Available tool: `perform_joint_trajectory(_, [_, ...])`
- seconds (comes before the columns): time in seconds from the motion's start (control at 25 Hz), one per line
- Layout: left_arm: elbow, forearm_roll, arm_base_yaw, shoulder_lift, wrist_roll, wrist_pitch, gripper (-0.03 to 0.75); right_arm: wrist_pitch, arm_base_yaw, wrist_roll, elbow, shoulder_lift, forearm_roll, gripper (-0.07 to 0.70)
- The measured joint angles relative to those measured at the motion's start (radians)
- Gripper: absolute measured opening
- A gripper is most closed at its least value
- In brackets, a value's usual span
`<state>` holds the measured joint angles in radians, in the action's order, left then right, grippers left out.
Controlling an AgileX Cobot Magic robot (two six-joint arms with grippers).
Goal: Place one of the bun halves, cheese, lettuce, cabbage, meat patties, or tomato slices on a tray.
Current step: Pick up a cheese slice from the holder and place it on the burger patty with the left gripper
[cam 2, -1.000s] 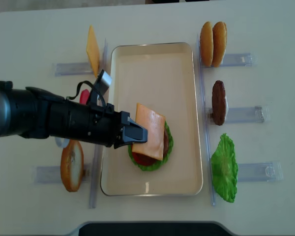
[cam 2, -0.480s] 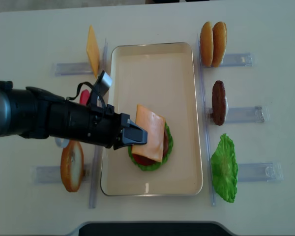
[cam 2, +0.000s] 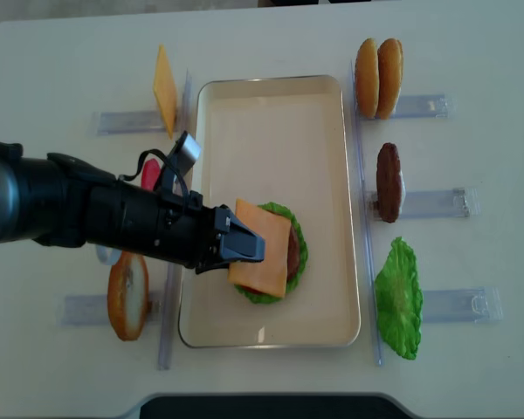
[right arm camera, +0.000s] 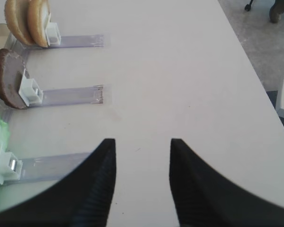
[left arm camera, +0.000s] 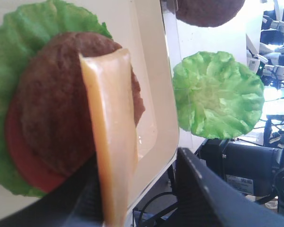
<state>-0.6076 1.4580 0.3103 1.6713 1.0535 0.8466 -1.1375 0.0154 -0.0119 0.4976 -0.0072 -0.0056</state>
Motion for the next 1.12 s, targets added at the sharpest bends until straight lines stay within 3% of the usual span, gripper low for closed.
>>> perform_joint_trajectory(0.36, [0.0, -0.005, 0.0, -0.005, -0.037, -0.007, 0.501, 0.0, 0.0, 0.0, 0.0, 0.0, 0.0, 0.293])
perform_joint_trajectory(0.52, [-0.028, -0.068, 0.0, -0.022, -0.105, -0.01, 0.511, 0.0, 0.0, 0.0, 0.0, 0.0, 0.0, 0.293])
perform_joint_trajectory(0.8, [-0.122, -0.306, 0.0, -0.025, -0.35, -0.054, 0.513, 0.0, 0.0, 0.0, 0.0, 0.0, 0.0, 0.293])
perform_joint_trajectory(1.12, [-0.164, -0.388, 0.0, -0.025, -0.445, -0.053, 0.513, 0.0, 0.0, 0.0, 0.0, 0.0, 0.0, 0.293])
